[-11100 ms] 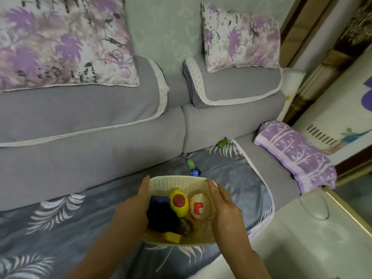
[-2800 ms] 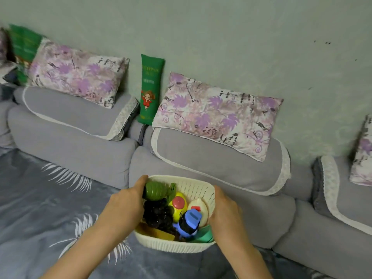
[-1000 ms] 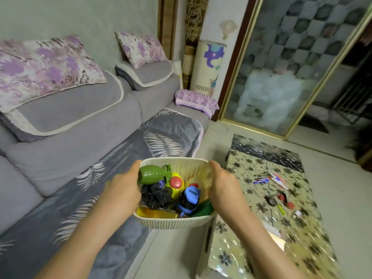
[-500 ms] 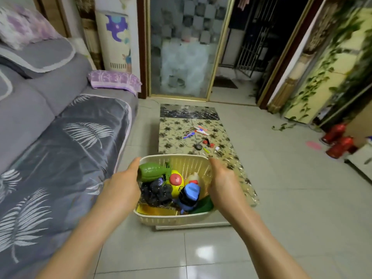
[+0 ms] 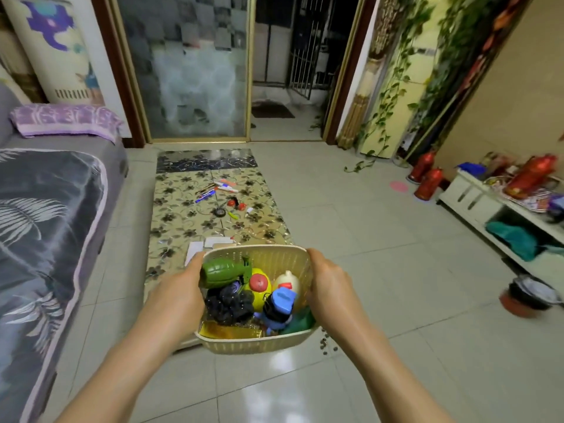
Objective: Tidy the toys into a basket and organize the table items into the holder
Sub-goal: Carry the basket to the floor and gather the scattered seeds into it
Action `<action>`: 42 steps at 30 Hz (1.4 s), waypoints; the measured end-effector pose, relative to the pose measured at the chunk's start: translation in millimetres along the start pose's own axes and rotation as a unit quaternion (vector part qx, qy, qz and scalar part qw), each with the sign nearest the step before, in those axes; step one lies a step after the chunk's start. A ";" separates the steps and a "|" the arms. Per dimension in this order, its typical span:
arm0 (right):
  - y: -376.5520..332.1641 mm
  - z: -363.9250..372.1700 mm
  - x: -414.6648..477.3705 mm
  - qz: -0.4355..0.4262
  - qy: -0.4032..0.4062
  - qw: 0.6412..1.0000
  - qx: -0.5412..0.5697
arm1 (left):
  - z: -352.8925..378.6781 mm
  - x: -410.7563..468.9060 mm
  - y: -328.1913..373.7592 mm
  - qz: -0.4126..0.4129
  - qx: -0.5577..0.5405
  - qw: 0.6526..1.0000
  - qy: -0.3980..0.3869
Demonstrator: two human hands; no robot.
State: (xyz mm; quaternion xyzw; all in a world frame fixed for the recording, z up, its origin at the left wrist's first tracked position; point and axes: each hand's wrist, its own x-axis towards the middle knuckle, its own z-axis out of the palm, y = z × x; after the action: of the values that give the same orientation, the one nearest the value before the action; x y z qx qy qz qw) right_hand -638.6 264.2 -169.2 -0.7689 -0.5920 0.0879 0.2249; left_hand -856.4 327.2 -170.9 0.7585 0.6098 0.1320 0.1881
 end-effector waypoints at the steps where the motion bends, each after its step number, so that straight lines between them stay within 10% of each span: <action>1: 15.0 -5.5 4.9 -0.006 0.000 1.000 -0.001 | 7.7 2.2 12.1 0.003 -0.006 1.000 -0.001; 26: 246.9 -56.4 261.6 -0.165 -0.107 0.980 0.041 | 150.8 169.6 228.9 -0.204 -0.047 0.975 0.073; 42: 345.1 9.1 276.6 -0.394 -0.308 0.861 0.094 | 307.4 79.4 313.7 -0.455 -0.107 0.866 0.176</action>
State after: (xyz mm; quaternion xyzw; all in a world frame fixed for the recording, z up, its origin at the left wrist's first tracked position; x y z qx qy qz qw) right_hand -263.3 460.9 -296.2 -0.3800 -0.8737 0.2794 0.1188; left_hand -432.2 308.2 -308.1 0.3359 0.8925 0.2274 0.1972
